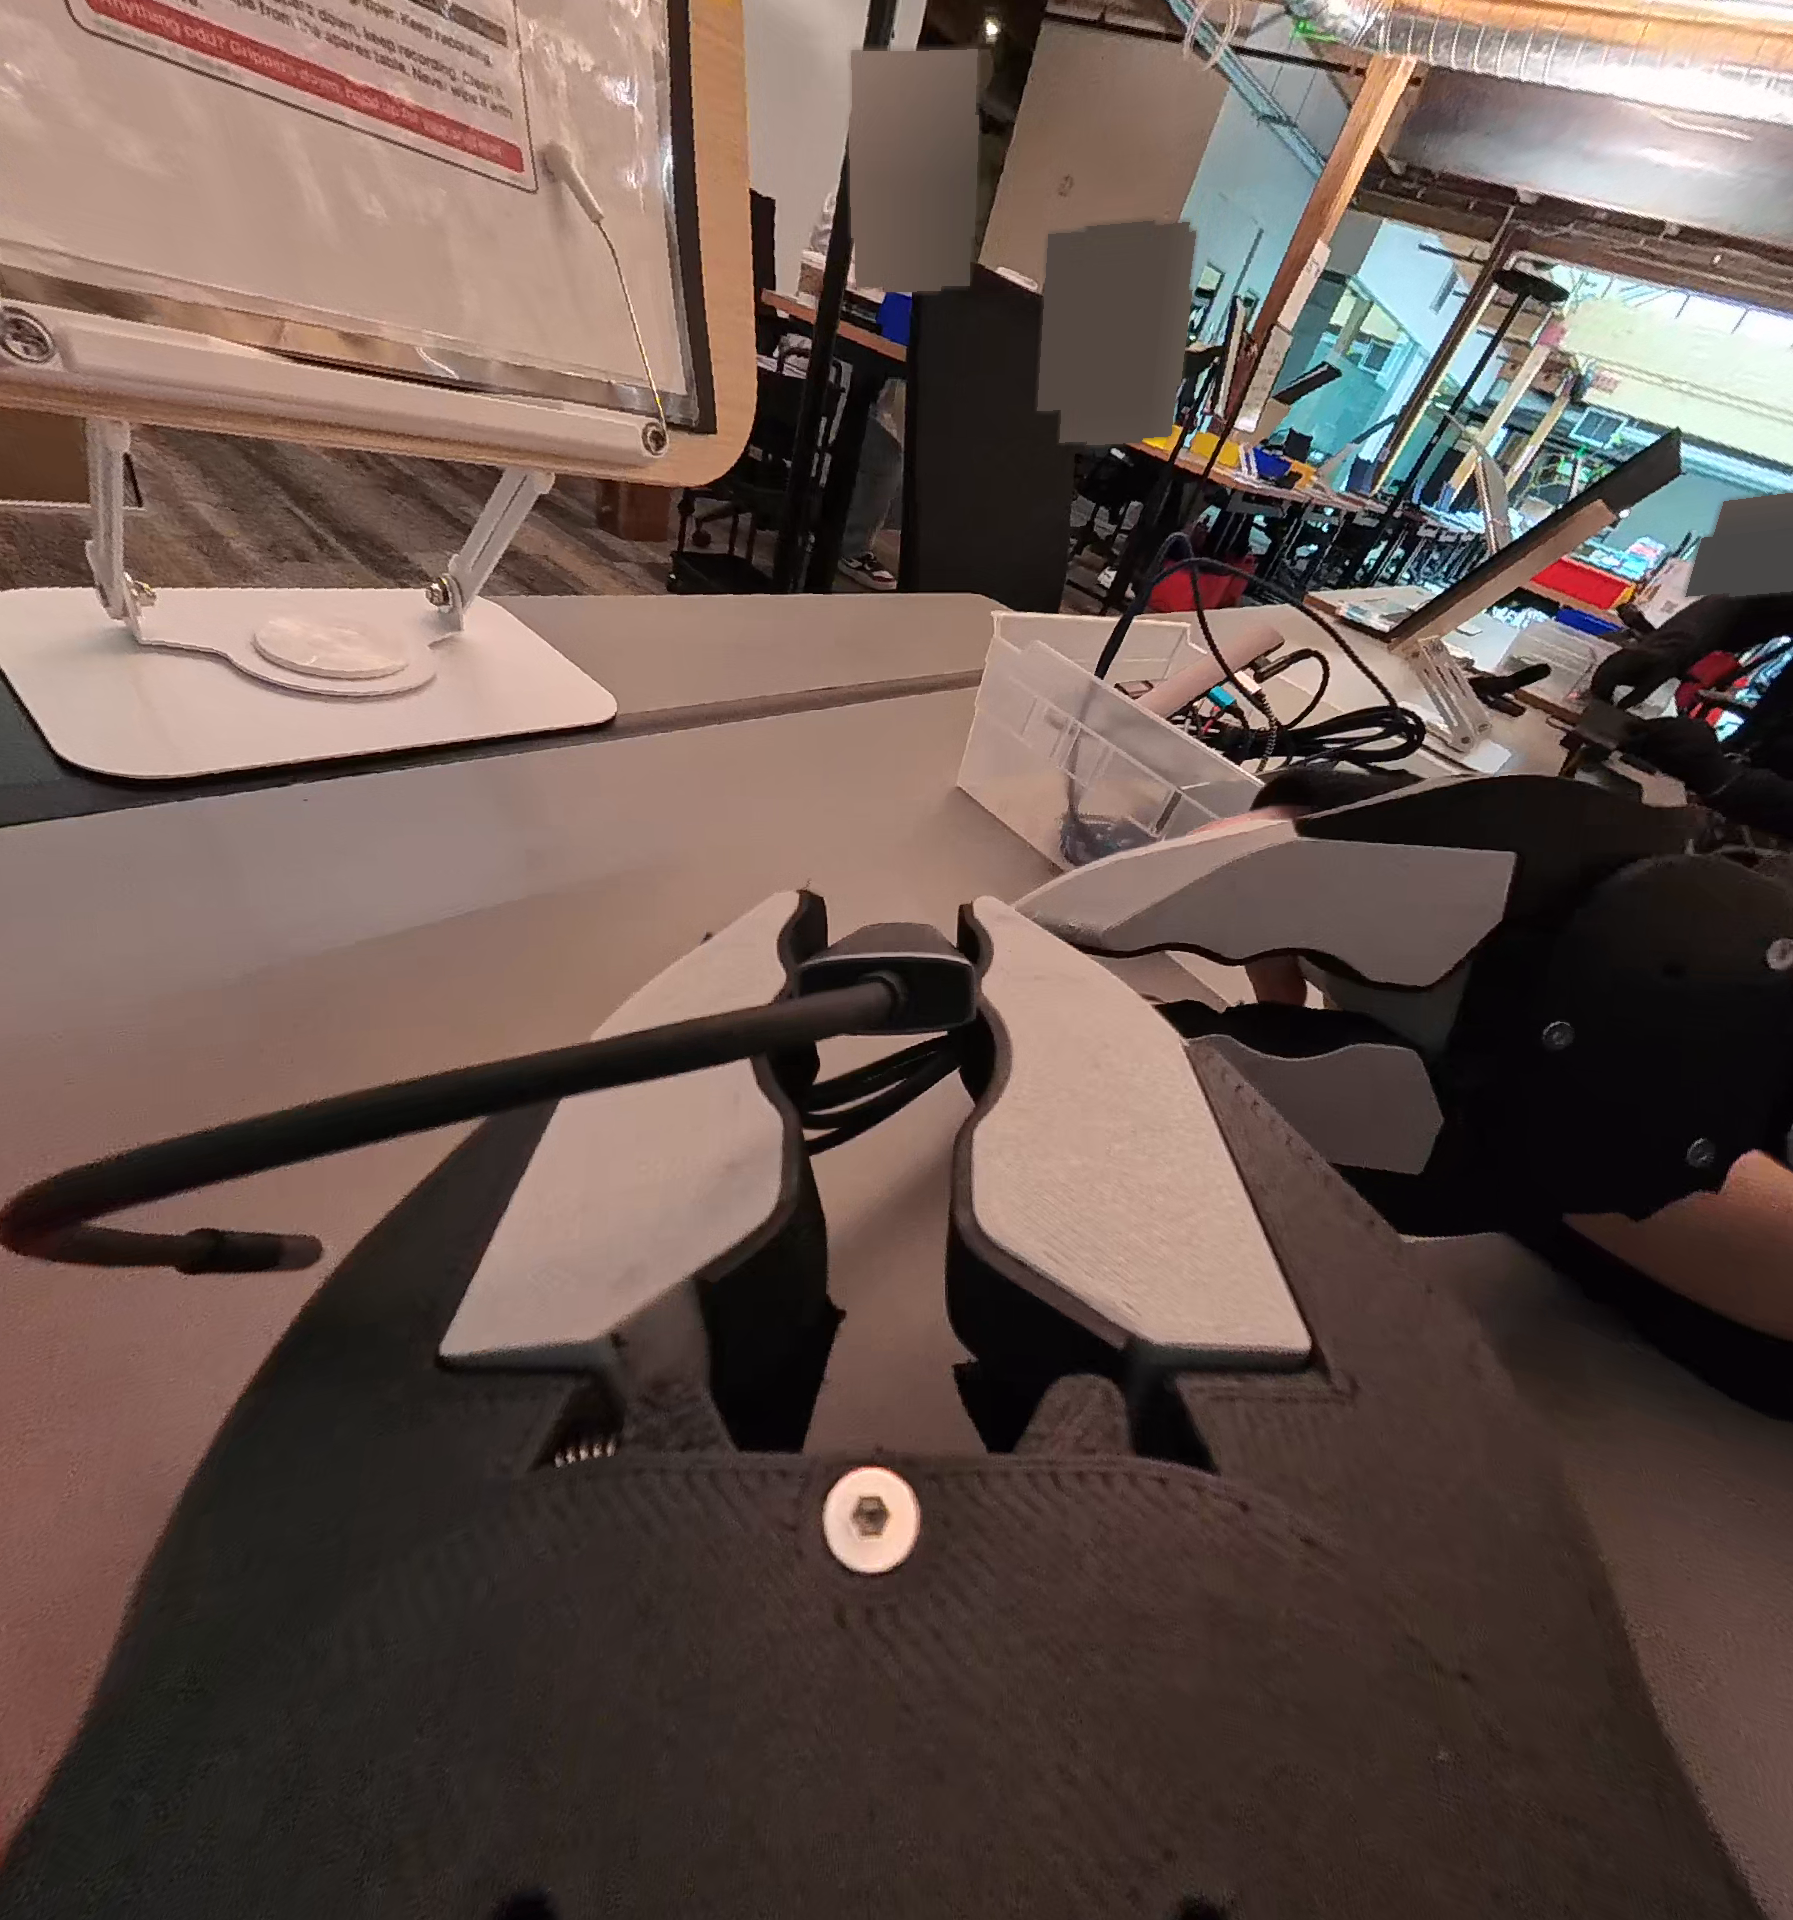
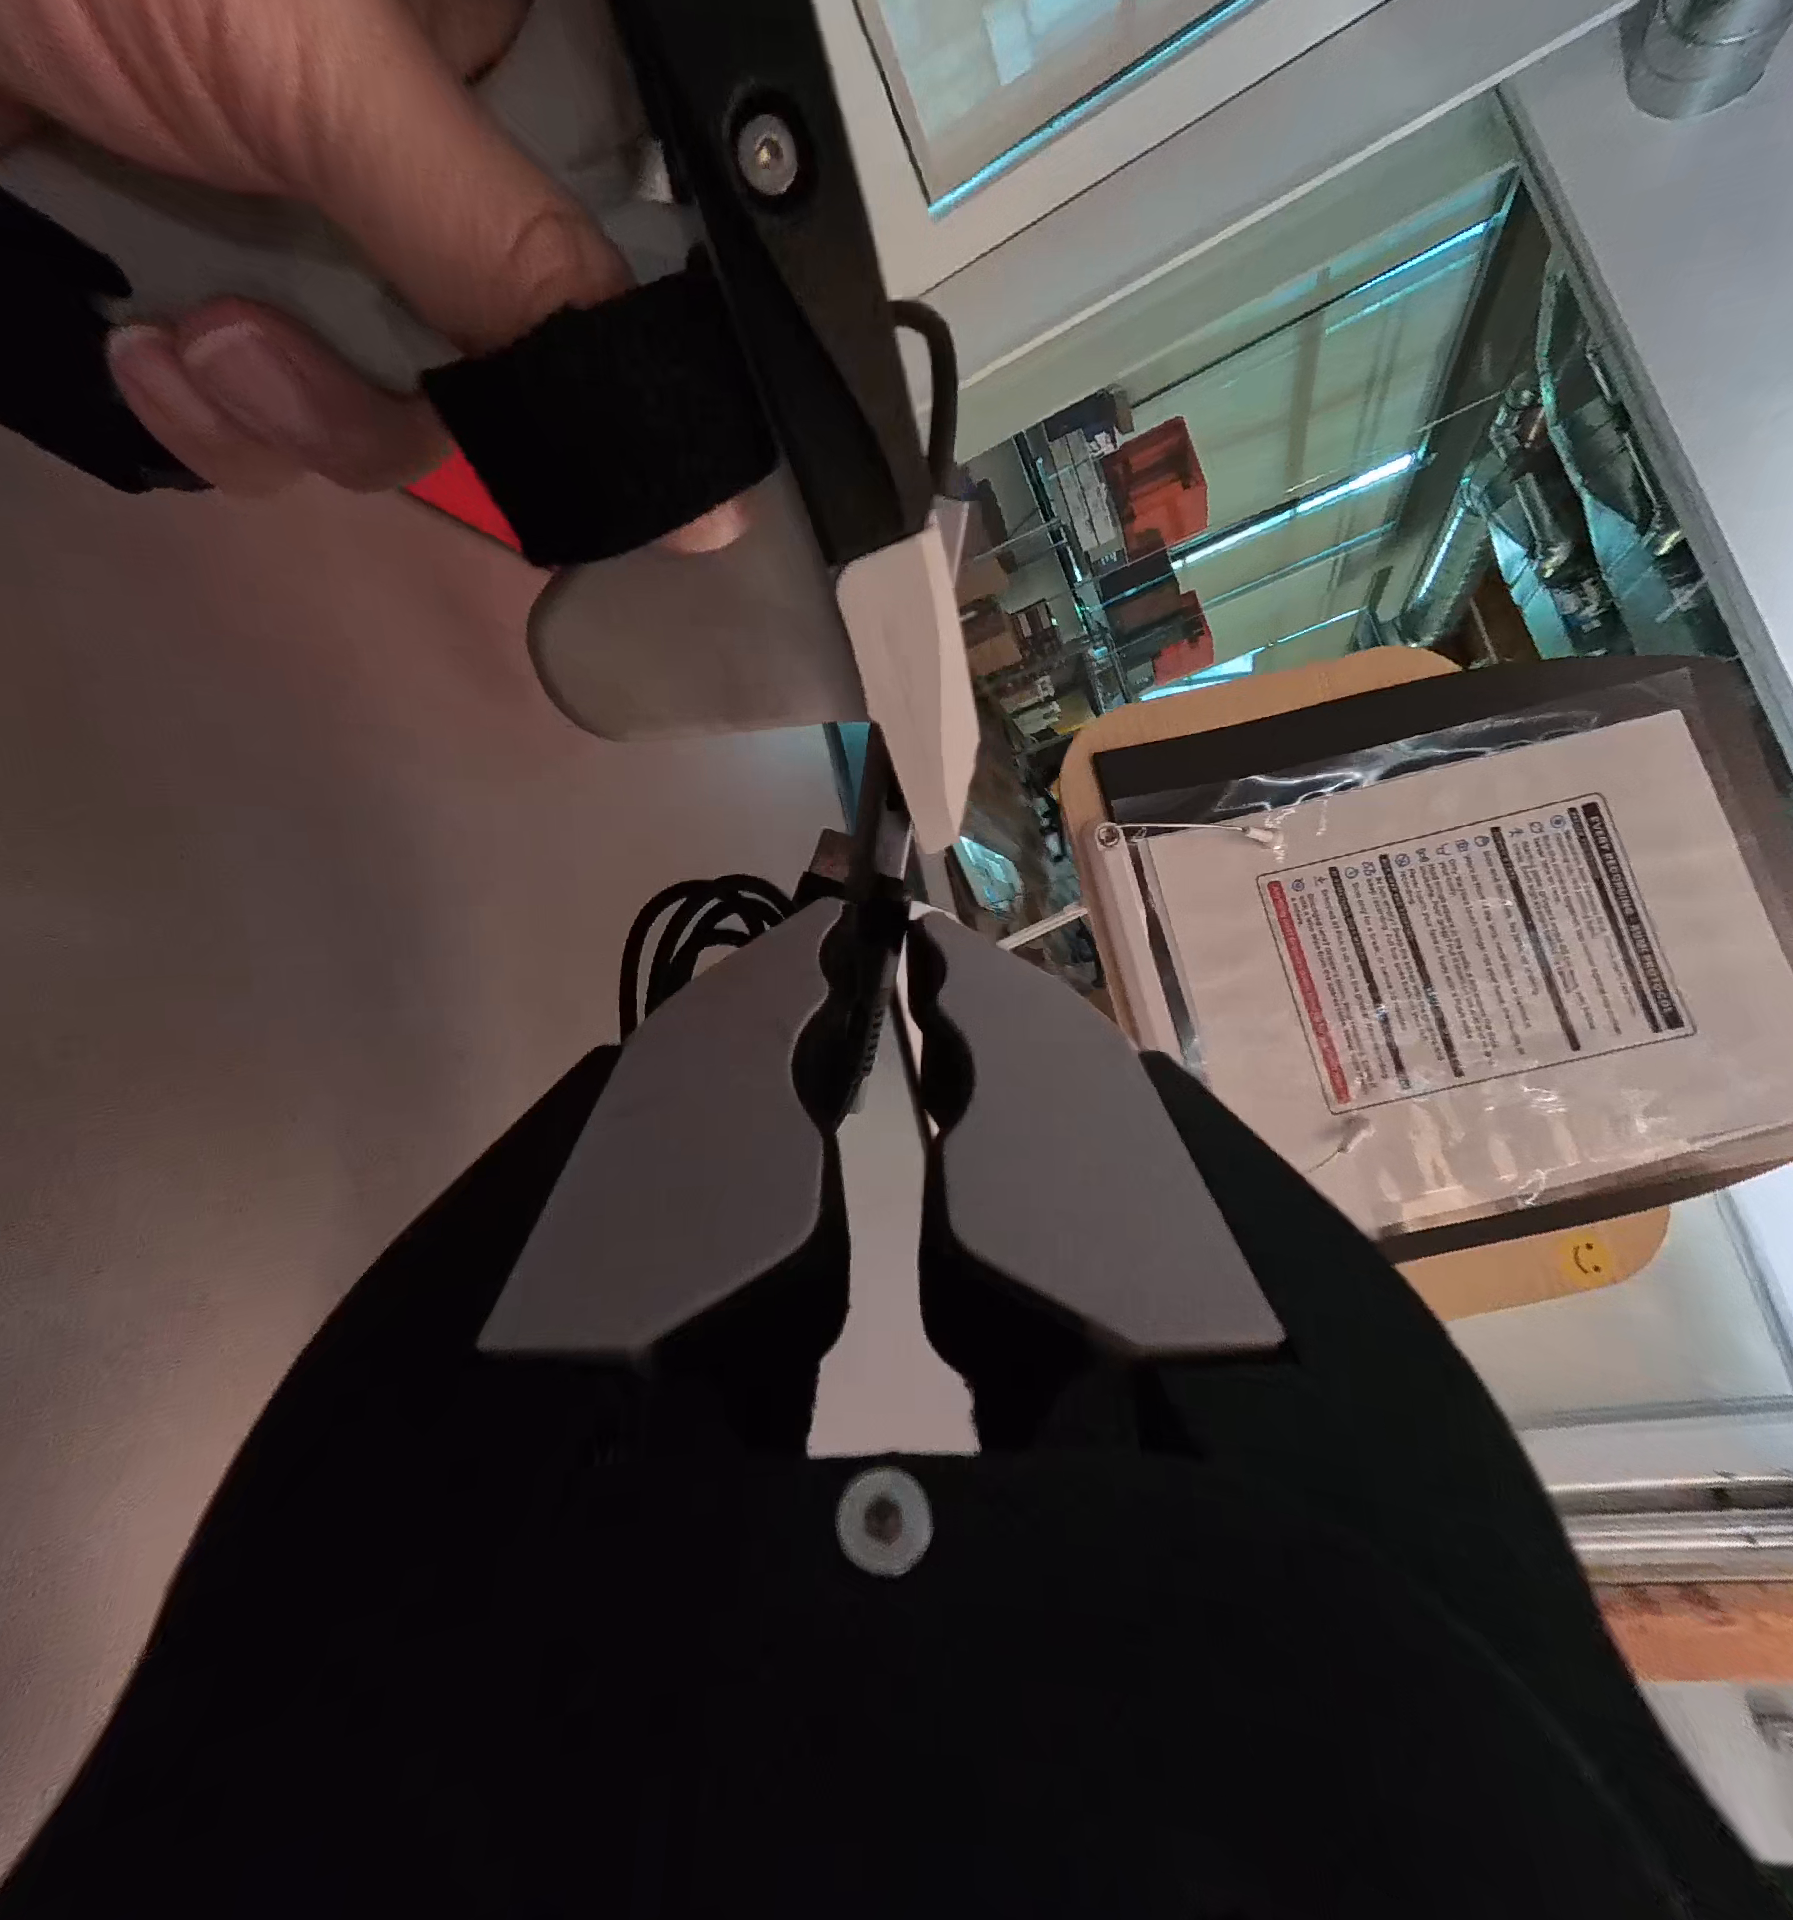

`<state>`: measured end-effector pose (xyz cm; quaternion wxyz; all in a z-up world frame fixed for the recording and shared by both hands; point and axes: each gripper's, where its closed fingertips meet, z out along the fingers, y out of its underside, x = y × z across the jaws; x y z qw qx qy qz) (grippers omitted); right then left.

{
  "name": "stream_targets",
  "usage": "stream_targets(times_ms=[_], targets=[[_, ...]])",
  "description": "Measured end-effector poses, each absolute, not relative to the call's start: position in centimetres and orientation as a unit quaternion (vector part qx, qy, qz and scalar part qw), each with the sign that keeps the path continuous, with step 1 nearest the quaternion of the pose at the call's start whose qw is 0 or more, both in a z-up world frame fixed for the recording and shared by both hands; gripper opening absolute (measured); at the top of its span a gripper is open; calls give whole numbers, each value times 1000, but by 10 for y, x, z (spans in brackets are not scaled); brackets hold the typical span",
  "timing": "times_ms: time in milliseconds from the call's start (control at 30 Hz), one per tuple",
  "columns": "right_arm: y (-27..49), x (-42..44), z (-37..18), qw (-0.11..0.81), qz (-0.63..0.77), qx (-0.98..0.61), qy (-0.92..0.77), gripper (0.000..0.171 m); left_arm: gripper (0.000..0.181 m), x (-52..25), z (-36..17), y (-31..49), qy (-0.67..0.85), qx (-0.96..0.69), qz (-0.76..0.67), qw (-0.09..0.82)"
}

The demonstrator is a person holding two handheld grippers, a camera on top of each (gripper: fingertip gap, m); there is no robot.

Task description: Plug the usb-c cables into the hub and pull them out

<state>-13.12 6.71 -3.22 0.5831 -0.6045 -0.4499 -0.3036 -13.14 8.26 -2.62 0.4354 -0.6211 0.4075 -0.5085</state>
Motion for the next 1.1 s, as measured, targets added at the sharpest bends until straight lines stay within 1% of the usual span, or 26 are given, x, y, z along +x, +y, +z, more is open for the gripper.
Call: stream_targets(times_ms=[167,300,467,600,733,1100], targets=[[66,-132,-32,596,-266,-616,-441,8,23,-131,-26,81,411,-620,-510,433],[66,-133,-33,593,-281,-611,-443,8,23,-130,-28,81,412,-621,-509,430],[63,-132,-29,597,-267,-610,-447,8,23,-129,-26,76,411,-617,-539,400],[65,-128,-36,575,-294,-610,-459,8,24,-126,-34,77,410,-627,-522,407],[64,-128,-32,582,-287,-607,-458,8,24,-127,-31,75,403,-622,-542,396],[66,-127,-36,570,-310,-599,-469,8,27,-126,-27,72,407,-617,-532,413]])
